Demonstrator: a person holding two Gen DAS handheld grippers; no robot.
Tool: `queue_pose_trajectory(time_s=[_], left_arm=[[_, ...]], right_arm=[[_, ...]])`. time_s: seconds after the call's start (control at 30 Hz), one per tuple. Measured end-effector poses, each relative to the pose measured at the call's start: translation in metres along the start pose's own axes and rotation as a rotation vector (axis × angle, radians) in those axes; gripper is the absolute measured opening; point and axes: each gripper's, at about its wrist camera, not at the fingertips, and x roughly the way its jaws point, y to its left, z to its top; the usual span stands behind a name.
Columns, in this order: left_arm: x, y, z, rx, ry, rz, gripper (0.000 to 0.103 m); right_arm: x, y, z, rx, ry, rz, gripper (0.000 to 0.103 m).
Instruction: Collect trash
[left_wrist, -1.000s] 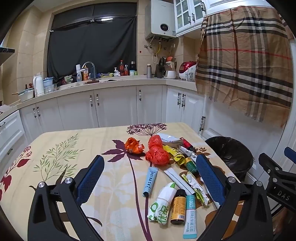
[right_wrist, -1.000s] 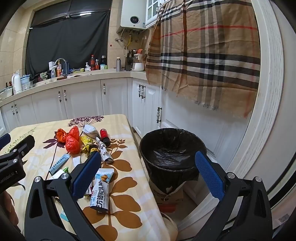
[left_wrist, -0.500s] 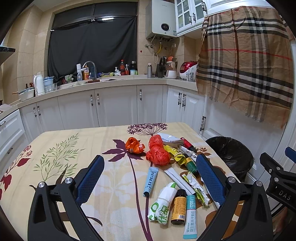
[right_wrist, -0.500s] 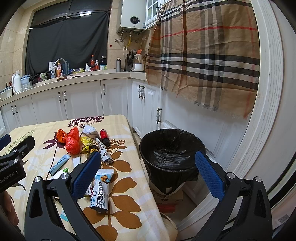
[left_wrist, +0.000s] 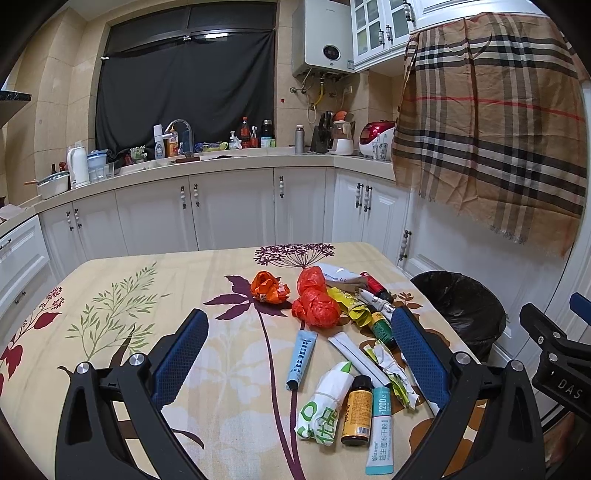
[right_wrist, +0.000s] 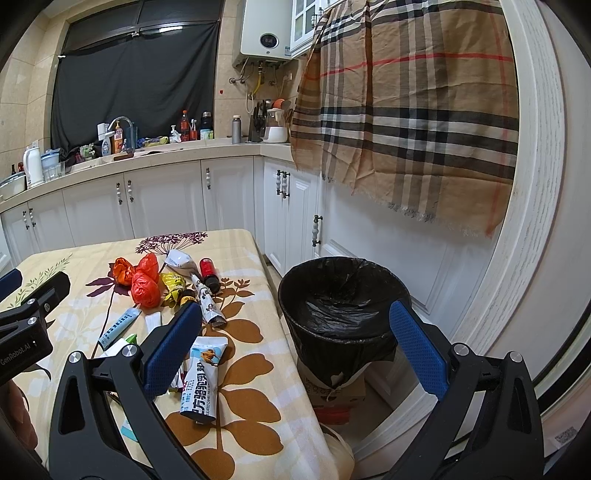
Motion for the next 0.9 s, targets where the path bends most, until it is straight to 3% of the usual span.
queue_pose_trajectory(time_s=[0.9], left_arm=[[0.0014,0.0020,0.0000,-0.004,0.003,-0.001,0.097]], right_arm=[[-0.0028,0.0003,-0.0008,0.000,-0.002,0.000,0.099]])
